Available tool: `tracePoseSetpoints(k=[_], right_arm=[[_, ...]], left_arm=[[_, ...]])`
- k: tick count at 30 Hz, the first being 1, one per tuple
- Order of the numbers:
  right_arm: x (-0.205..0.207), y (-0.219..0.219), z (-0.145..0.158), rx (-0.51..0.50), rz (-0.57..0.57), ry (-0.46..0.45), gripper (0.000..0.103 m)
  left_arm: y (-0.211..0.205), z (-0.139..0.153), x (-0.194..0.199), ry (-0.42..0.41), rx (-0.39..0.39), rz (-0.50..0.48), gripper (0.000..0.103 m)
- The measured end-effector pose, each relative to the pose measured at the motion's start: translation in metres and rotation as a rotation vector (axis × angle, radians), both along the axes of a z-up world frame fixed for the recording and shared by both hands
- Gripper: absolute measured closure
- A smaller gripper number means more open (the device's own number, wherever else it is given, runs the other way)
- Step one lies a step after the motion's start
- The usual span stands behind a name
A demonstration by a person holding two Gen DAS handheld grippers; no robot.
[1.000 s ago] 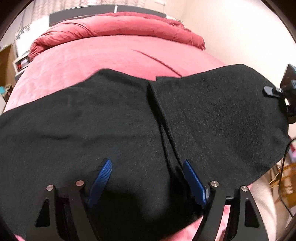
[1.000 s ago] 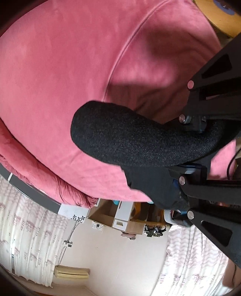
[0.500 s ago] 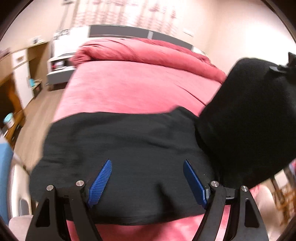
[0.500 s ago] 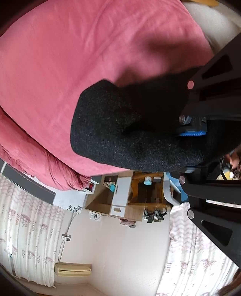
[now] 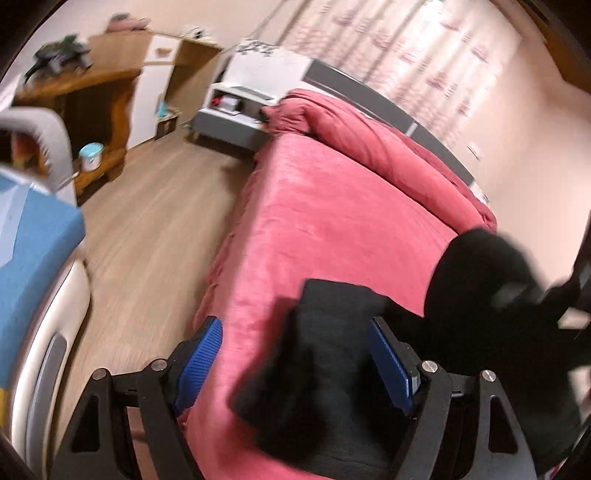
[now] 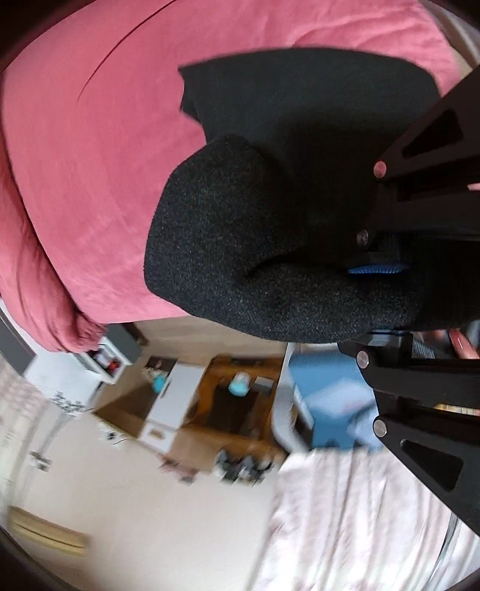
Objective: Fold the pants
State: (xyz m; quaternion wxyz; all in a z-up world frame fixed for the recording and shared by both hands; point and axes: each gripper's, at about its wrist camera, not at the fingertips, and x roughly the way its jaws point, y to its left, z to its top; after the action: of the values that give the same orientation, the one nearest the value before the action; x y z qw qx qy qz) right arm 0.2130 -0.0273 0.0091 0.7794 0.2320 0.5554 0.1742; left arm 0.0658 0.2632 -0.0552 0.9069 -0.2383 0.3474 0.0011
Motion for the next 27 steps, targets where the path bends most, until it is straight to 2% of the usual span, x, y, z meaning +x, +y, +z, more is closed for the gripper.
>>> tracePoseSetpoints(k=[2,6,9,10,11,14,16,19,22,26,27], right_arm=[[0.004,0.04,-0.028,-0.124,0.049,-0.004,0.081],[0.004,0.095,-0.068,-0.238,0.183,-0.012,0.058],[-0.004,0.094,-0.073,-0.154,0.221,-0.031,0.058],[-0.01,0.088,-0.069,-0.098,0.23,-0.048,0.058],[-0.017,0.074,-0.064,-0.012,0.246,-0.065,0.058],[-0.035,0.031,-0.055,0.114,0.223,-0.11,0.058],[-0.046,0.0,-0.052,0.111,0.186,-0.148,0.058],[-0.068,-0.043,-0.055,-0.004,0.147,-0.223,0.058],[-0.083,-0.069,-0.063,-0.11,0.116,-0.283,0.058],[-0.078,-0.091,-0.075,-0.217,0.074,-0.317,0.058],[-0.075,-0.095,-0.077,-0.222,0.066,-0.327,0.058]], left_arm=[[0.012,-0.005,0.003,0.02,-0.019,0.025,0.023],[0.026,-0.019,0.007,0.053,-0.037,0.07,0.024],[0.035,-0.024,0.008,0.053,-0.057,0.074,0.024],[0.035,-0.023,0.007,0.049,-0.055,0.075,0.024],[0.034,-0.023,0.007,0.044,-0.056,0.069,0.024],[0.027,-0.011,0.004,0.006,-0.062,0.059,0.024],[0.015,0.006,0.0,-0.056,-0.058,0.015,0.024],[-0.018,0.026,-0.001,-0.09,0.029,-0.086,0.023],[-0.059,0.031,0.006,-0.095,0.165,-0.216,0.023],[-0.112,0.026,0.029,-0.08,0.46,-0.354,0.023],[-0.117,0.024,0.037,-0.066,0.505,-0.361,0.024]])
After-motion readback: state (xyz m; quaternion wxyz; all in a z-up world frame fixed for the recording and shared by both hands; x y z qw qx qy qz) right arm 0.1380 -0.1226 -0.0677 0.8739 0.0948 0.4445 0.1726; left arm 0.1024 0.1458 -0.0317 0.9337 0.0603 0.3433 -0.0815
